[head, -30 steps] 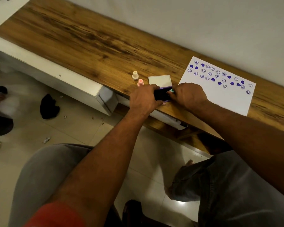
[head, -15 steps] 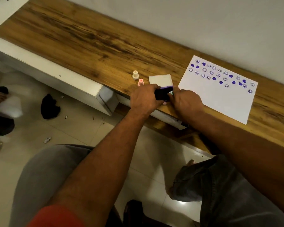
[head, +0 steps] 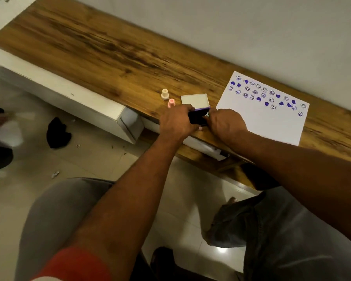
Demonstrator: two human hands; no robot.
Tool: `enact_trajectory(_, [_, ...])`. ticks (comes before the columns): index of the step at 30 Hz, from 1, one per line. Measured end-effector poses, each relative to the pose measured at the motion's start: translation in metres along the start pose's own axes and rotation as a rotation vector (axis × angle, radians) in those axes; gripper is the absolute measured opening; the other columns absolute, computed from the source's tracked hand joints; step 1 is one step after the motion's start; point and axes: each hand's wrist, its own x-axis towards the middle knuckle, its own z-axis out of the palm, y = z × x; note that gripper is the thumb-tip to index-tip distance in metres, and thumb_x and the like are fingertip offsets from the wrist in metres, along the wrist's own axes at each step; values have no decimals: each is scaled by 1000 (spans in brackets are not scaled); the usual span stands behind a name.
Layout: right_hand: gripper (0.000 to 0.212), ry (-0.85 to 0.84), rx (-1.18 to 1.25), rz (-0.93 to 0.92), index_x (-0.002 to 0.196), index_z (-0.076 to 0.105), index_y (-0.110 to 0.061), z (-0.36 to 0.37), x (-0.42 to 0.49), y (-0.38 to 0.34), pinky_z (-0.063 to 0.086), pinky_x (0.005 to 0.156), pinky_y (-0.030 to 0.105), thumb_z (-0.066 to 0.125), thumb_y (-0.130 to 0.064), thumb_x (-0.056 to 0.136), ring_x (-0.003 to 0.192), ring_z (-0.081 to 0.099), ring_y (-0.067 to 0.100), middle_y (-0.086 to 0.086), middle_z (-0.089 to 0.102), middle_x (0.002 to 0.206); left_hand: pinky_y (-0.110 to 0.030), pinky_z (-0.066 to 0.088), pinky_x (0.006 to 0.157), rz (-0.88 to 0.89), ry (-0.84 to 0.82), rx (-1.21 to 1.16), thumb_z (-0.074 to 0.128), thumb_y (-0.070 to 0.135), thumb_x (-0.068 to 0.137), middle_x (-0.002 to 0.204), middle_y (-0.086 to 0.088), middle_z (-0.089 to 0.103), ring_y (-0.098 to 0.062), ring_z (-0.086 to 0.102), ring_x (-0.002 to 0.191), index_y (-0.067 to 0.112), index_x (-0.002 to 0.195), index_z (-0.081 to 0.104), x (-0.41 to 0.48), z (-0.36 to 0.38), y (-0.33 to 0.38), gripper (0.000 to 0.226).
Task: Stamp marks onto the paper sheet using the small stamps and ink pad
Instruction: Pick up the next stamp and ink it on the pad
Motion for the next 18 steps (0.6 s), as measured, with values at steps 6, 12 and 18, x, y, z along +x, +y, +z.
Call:
enact_trajectory(6, [38, -63, 35, 15, 130, 56, -9, -8, 4, 2, 45, 76, 36, 44, -38, 109, 99, 68, 32, 16, 69, 114, -31, 47, 83, -13, -5, -17, 89, 59, 72, 126, 0, 73, -22, 68, 113, 28, 139, 65, -1, -1, 2, 78])
enact_trajectory(12, [50, -102, 103, -8, 138, 54, -10, -18, 7, 9, 43, 78, 33, 32, -46, 111, 101, 67, 31, 17, 69, 116, -30, 48, 81, -20, -19, -37, 91, 58, 70, 126, -1, 73, -22, 68, 113, 28, 138, 65, -3, -4, 3, 79])
enact_trajectory(18, [38, -83, -73, -46, 137, 52, -9, -11, 4, 3, 52, 81, 37, 44, -34, 109, 99, 69, 30, 15, 69, 115, -34, 51, 88, -20, -41, -34, 89, 54, 75, 130, -2, 71, -23, 66, 118, 27, 142, 62, -6, -8, 5, 76])
